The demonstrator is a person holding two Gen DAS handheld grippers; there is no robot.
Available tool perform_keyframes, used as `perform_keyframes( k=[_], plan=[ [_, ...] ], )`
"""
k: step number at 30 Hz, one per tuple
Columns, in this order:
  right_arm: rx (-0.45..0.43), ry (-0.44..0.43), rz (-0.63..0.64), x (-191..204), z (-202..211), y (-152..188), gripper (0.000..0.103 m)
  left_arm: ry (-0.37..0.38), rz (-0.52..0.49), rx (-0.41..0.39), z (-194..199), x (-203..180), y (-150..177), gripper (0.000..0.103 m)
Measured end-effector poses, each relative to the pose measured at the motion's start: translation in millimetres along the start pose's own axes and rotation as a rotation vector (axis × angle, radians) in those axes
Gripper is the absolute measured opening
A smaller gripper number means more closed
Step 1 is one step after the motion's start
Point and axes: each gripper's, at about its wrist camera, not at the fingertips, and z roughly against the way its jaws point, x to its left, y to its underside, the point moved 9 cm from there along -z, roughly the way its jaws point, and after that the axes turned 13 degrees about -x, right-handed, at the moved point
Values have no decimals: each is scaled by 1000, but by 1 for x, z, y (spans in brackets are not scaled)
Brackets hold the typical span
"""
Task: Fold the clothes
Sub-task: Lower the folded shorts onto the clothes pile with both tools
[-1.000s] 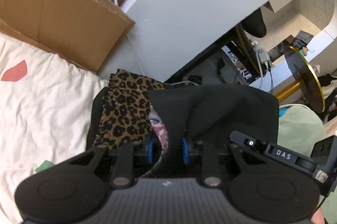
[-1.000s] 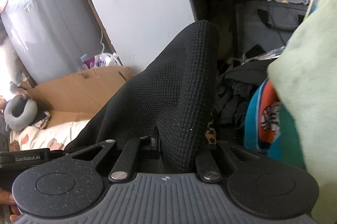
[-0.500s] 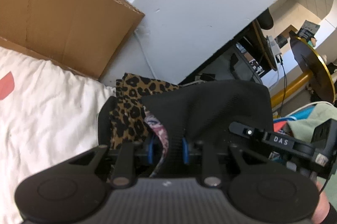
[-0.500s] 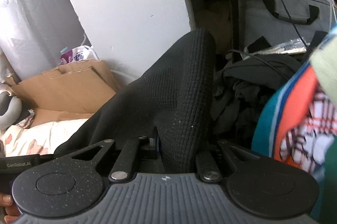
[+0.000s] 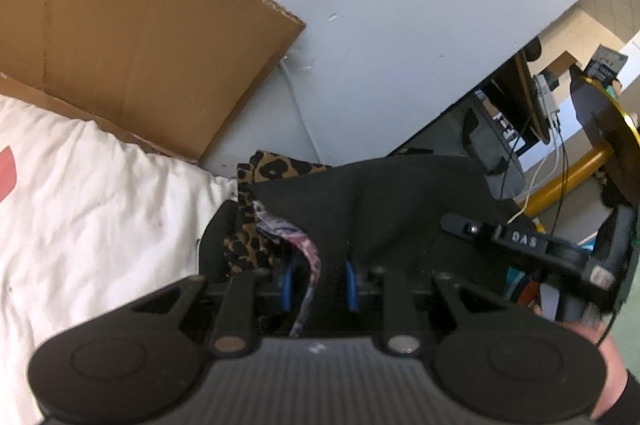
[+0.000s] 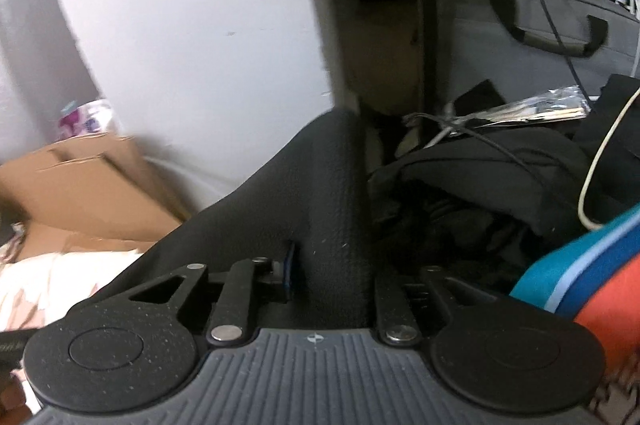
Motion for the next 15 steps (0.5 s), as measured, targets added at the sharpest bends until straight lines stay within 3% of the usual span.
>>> perform_keyframes(
  k=[5,8,11,15],
  plan=[
    [-1,66,97,-6,-15,2,21,-11,-15,7,-12,1,1,26],
    [-30,91,133,-9,-18,-1,32,-21,-25,16,-17,3,2,26],
    [-96,151,134,-18,-15,-12,37,-32,-19,35,-21,8,6,26],
    [-142,101,57,-14,-1,-13,39,-41,-18,45,-23,10,7,26]
  ],
)
